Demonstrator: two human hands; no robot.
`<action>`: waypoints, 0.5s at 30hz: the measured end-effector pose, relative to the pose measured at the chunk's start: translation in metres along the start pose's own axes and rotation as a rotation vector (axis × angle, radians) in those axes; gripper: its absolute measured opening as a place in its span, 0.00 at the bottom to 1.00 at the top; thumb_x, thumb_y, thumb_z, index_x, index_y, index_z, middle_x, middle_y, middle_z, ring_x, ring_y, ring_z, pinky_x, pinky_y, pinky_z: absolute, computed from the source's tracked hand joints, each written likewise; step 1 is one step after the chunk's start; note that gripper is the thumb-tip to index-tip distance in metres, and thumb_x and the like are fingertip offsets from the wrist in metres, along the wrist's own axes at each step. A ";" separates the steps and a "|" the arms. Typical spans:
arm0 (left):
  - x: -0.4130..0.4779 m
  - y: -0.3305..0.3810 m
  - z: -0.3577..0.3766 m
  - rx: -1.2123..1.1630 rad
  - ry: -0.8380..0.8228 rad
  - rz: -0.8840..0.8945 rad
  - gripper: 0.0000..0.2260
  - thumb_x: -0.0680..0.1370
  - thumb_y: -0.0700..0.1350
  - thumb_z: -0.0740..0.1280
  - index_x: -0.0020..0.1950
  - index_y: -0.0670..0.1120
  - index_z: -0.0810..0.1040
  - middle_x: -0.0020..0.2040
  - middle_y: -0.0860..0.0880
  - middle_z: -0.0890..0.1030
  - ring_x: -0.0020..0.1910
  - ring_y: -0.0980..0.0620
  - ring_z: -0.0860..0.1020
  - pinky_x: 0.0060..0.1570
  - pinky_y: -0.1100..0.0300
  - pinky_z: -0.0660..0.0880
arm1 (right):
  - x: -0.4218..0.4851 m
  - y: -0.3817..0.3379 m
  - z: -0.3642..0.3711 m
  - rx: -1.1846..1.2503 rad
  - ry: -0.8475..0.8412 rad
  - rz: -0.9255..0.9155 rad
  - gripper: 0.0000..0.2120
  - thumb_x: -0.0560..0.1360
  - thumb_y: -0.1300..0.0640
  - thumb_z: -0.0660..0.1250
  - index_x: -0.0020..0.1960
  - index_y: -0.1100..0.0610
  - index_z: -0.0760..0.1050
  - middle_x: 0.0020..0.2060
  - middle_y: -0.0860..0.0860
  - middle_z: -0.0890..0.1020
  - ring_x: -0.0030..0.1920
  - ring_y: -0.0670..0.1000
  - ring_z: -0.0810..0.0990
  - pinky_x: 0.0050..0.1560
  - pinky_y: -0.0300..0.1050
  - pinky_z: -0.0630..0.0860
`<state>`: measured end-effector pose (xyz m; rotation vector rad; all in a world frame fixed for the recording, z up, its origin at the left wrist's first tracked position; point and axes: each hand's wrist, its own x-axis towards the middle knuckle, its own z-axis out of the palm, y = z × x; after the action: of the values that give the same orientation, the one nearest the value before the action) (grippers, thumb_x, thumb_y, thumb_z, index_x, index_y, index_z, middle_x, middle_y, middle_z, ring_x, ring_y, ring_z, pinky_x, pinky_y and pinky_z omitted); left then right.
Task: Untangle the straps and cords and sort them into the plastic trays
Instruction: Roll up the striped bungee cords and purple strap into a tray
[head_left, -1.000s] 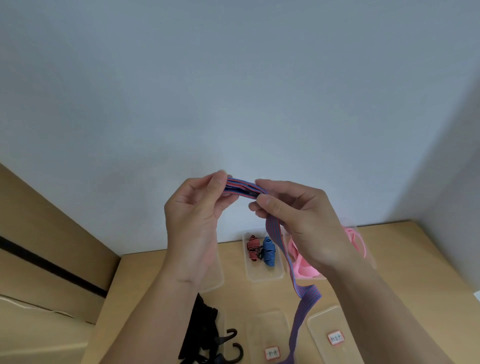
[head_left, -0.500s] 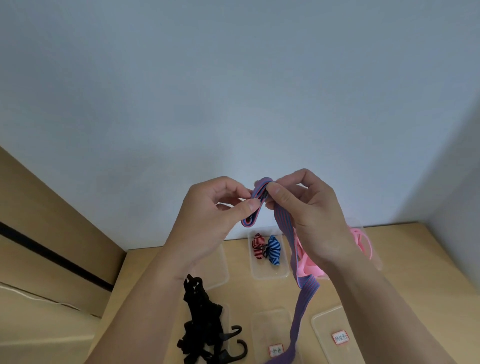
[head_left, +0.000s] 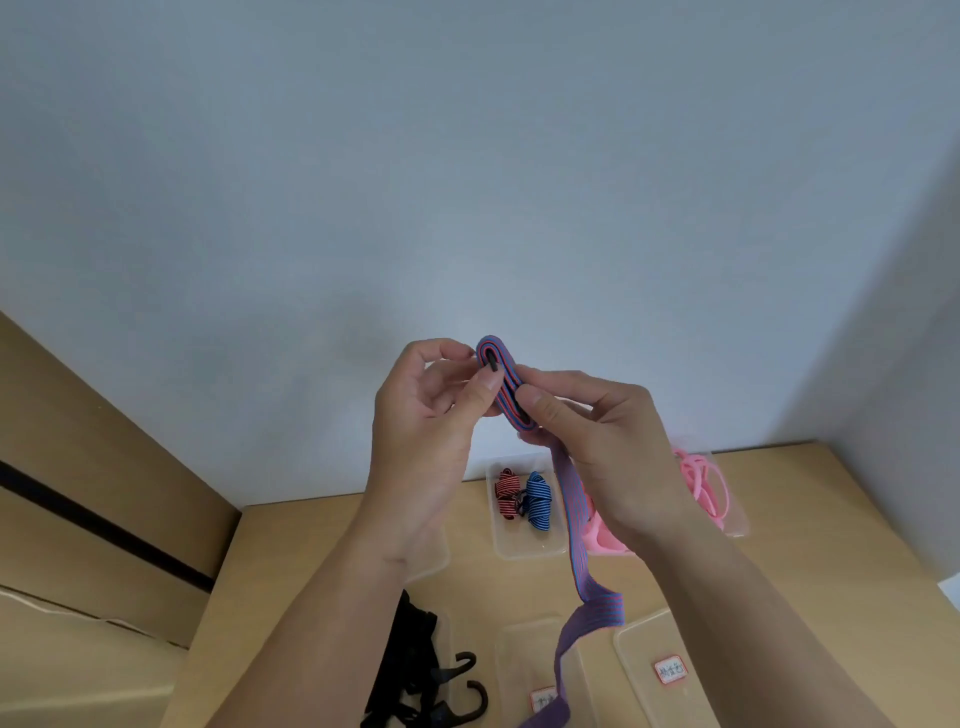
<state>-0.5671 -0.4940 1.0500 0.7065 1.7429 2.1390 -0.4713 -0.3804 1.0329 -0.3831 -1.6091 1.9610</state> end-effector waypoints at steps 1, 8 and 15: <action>0.000 0.000 0.000 -0.015 0.016 -0.003 0.09 0.78 0.39 0.73 0.55 0.44 0.77 0.48 0.42 0.86 0.46 0.43 0.84 0.53 0.46 0.81 | -0.001 0.000 -0.002 -0.036 -0.006 0.004 0.09 0.78 0.63 0.70 0.57 0.59 0.85 0.47 0.53 0.88 0.47 0.53 0.87 0.46 0.41 0.80; 0.002 0.006 -0.013 0.151 -0.223 -0.039 0.20 0.78 0.38 0.72 0.67 0.54 0.79 0.54 0.44 0.85 0.51 0.44 0.84 0.53 0.53 0.81 | -0.004 0.000 -0.011 -0.184 -0.070 -0.049 0.08 0.79 0.63 0.69 0.53 0.57 0.86 0.41 0.49 0.88 0.41 0.46 0.85 0.40 0.36 0.77; -0.005 0.008 -0.004 -0.073 -0.047 -0.006 0.18 0.72 0.39 0.74 0.61 0.45 0.79 0.51 0.40 0.86 0.50 0.44 0.85 0.50 0.55 0.82 | 0.000 -0.002 -0.009 0.018 -0.012 -0.029 0.07 0.77 0.62 0.70 0.52 0.60 0.85 0.41 0.55 0.87 0.41 0.49 0.83 0.43 0.40 0.78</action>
<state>-0.5640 -0.5015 1.0560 0.7247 1.6330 2.1520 -0.4660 -0.3734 1.0327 -0.3395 -1.5952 1.9578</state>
